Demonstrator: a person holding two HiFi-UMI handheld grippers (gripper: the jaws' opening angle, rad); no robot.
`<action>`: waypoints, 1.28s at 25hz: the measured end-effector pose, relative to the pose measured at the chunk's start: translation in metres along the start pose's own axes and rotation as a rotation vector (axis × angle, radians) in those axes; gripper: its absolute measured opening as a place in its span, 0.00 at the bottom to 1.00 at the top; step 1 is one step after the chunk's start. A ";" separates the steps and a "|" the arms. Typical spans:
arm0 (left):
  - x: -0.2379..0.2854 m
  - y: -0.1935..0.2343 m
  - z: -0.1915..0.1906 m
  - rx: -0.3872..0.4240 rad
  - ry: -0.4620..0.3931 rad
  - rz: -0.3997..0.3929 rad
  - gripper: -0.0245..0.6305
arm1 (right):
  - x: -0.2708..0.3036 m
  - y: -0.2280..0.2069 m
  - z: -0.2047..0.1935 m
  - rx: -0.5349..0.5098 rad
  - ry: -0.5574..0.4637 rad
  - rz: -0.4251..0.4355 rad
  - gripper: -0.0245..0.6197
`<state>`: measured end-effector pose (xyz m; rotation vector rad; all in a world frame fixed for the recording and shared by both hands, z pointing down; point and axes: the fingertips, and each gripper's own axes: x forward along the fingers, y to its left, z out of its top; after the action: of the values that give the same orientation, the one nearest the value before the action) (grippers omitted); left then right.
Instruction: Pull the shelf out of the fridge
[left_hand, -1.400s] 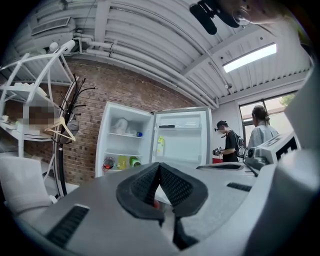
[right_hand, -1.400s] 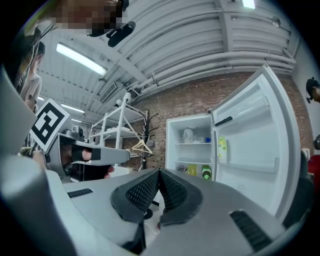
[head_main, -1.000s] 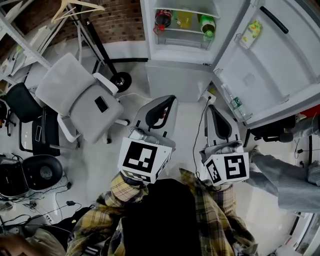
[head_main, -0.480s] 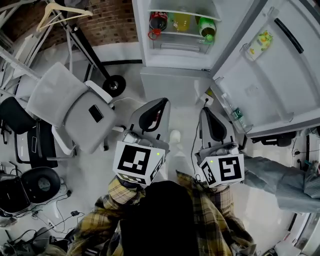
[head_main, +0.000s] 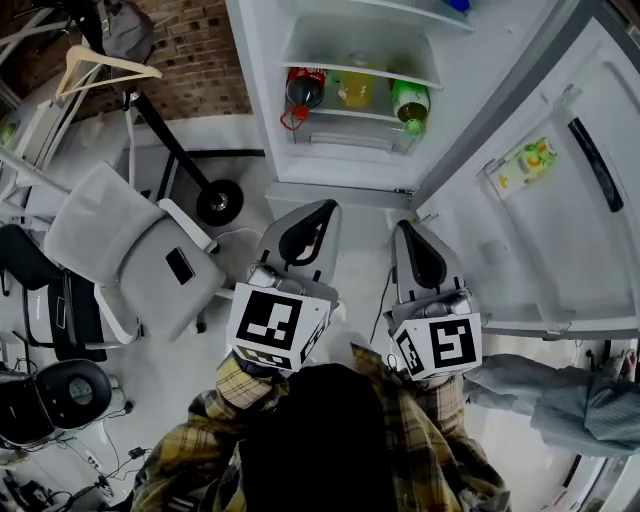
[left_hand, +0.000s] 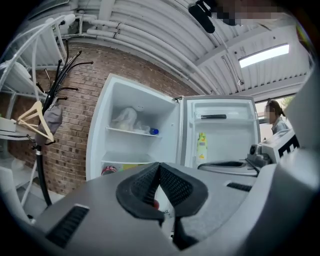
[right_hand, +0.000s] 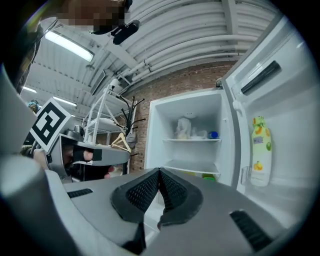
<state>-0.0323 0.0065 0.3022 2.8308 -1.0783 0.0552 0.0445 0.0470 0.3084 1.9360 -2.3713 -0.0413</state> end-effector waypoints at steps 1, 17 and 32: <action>0.012 0.002 0.003 0.000 -0.005 0.003 0.04 | 0.008 -0.010 0.002 -0.004 -0.004 0.003 0.06; 0.110 0.044 0.005 -0.054 0.014 0.084 0.04 | 0.090 -0.087 -0.008 0.023 0.007 0.071 0.06; 0.228 0.126 0.013 -0.072 0.034 -0.045 0.04 | 0.222 -0.138 0.001 0.015 -0.017 -0.050 0.06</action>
<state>0.0543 -0.2386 0.3176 2.7786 -0.9894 0.0591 0.1353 -0.1982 0.3071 2.0096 -2.3401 -0.0438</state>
